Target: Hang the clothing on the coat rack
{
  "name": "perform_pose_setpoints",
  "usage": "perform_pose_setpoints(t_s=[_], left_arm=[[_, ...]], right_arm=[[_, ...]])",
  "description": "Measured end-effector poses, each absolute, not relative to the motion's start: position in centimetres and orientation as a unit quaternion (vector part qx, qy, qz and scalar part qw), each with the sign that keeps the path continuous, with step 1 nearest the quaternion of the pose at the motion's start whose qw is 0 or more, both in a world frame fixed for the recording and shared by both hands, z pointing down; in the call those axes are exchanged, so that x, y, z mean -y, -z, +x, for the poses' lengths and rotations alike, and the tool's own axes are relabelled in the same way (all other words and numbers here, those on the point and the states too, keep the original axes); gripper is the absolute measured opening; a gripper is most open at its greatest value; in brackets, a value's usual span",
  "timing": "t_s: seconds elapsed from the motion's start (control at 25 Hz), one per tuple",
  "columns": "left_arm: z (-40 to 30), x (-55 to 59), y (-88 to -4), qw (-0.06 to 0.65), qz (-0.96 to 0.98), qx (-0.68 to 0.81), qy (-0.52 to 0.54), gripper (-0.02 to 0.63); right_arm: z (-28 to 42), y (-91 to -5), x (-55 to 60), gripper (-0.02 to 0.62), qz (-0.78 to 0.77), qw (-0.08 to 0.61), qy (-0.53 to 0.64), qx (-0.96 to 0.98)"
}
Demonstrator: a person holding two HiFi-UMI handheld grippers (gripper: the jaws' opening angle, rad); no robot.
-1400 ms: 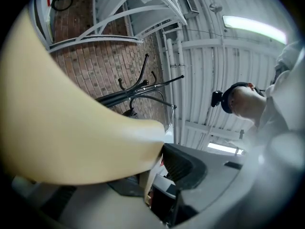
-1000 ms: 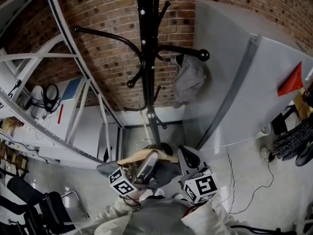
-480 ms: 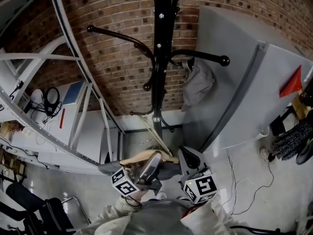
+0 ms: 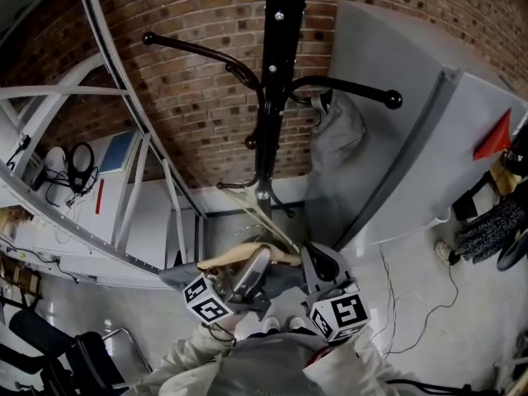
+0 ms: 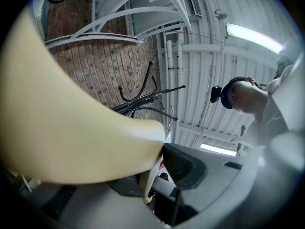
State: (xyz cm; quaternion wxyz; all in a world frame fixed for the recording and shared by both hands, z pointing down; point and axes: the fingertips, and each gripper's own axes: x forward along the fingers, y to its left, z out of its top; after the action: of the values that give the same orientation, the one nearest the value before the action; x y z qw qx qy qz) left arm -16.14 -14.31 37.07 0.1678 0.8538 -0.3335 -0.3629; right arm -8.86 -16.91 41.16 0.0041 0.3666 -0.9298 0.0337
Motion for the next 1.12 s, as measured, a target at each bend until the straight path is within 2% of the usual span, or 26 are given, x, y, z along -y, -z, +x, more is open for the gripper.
perform_pose_setpoints(t_s=[1.12], left_arm=[[-16.9,20.2,-31.8,0.138,0.84,0.355,0.386,0.112]], right_arm=[[-6.3,-37.9,21.0,0.025,0.369,-0.018,-0.01,0.929]])
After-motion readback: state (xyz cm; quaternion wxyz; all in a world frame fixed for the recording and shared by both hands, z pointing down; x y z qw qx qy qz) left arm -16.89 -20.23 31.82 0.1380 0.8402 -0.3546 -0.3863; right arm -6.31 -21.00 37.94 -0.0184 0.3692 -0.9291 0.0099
